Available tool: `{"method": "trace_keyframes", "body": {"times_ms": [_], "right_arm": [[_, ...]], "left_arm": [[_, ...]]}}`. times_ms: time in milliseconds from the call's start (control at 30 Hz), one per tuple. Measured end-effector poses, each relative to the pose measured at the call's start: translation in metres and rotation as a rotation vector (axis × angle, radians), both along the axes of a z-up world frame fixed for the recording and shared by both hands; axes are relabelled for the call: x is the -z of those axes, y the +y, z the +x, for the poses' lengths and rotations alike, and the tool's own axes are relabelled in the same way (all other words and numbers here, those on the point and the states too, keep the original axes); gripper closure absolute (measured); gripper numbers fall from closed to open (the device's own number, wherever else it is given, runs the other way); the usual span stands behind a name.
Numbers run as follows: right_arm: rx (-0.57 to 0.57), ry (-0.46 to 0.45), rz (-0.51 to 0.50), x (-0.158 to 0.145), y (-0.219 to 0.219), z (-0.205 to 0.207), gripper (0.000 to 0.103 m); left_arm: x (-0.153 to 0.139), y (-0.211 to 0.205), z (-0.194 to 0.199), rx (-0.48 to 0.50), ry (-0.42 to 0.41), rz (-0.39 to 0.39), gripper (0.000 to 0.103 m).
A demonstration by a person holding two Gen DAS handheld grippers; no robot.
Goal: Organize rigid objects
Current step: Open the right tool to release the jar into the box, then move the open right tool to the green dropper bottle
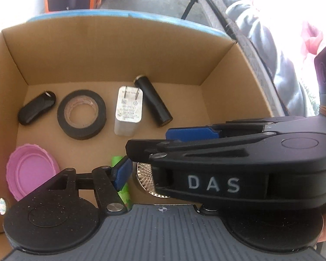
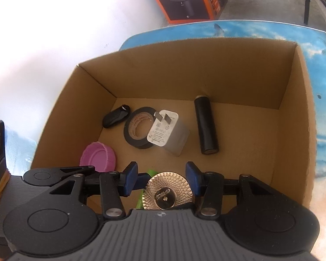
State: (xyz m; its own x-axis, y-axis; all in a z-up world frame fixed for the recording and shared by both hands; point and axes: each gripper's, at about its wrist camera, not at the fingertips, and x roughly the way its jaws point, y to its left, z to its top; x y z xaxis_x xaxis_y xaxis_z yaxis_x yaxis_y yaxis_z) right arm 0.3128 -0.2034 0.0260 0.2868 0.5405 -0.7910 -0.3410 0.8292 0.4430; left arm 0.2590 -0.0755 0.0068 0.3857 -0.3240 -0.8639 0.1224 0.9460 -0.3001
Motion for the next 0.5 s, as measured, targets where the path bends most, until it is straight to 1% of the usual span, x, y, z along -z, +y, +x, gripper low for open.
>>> {"method": "trace_keyframes", "body": {"times_ms": [67,133,200,267,333,367,433,500], "right_arm": [[0.013,-0.064,0.008,-0.014,-0.005,-0.01,0.051],[0.032,-0.132,0.041,-0.035,-0.013,-0.024,0.051],[0.046,-0.195,0.089,-0.056,-0.024,-0.044,0.051],[0.057,-0.27,0.14,-0.079,-0.037,-0.074,0.05],[0.065,-0.333,0.175,-0.096,-0.049,-0.106,0.046],[0.071,-0.362,0.191,-0.103,-0.056,-0.123,0.044],[0.084,-0.403,0.208,-0.109,-0.066,-0.154,0.043],[0.1,-0.43,0.209,-0.11,-0.071,-0.183,0.042]], "left_arm": [[-0.01,0.002,-0.008,-0.003,-0.049,-0.003,0.036],[-0.026,0.006,-0.024,-0.005,-0.127,-0.001,0.031],[-0.045,0.011,-0.047,-0.005,-0.219,-0.004,0.028],[-0.06,0.017,-0.075,0.003,-0.305,-0.009,0.025],[-0.073,0.024,-0.107,0.013,-0.381,-0.01,0.018],[-0.078,0.028,-0.123,0.023,-0.422,-0.009,0.016],[-0.083,0.036,-0.155,0.033,-0.491,0.001,0.011],[-0.082,0.047,-0.185,0.033,-0.547,0.016,0.01]]}}
